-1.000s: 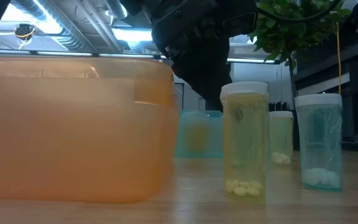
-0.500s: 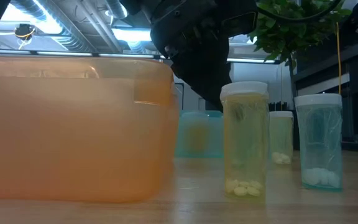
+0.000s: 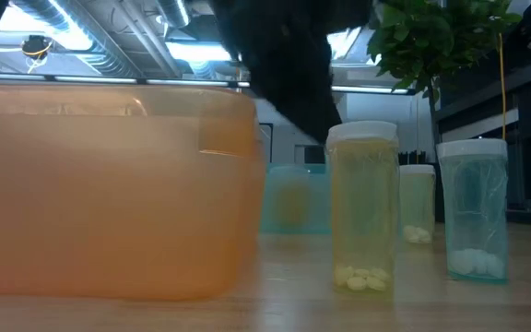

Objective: Pick and place medicine bottles into bin by pill shape (circle, oval)
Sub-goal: Put the top small blue pill bottle into the orange bin

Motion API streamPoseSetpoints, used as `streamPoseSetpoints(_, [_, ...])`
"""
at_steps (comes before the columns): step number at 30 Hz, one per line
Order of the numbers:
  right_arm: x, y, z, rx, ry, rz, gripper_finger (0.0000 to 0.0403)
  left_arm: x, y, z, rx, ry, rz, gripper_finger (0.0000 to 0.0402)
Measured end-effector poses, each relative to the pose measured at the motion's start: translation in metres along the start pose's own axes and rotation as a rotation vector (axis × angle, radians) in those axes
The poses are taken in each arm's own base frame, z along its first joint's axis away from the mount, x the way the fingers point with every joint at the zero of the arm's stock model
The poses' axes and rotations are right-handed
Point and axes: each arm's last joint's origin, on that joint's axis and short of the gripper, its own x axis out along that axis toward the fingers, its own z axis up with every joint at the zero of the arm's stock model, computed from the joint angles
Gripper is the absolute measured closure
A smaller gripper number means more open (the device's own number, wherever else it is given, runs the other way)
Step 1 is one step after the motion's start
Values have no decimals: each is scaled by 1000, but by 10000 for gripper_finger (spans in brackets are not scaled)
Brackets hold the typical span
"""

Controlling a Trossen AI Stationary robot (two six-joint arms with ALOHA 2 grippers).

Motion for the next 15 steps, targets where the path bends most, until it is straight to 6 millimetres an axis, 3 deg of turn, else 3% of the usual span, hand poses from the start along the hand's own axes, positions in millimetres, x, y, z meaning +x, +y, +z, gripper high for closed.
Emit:
streamPoseSetpoints(10, [0,0,0,0,0,0,166,-96,-11,2,56,20,48,313])
streamPoseSetpoints(15, [0,0,0,0,-1,0,166,-125,-21,-4,80,42,31,313])
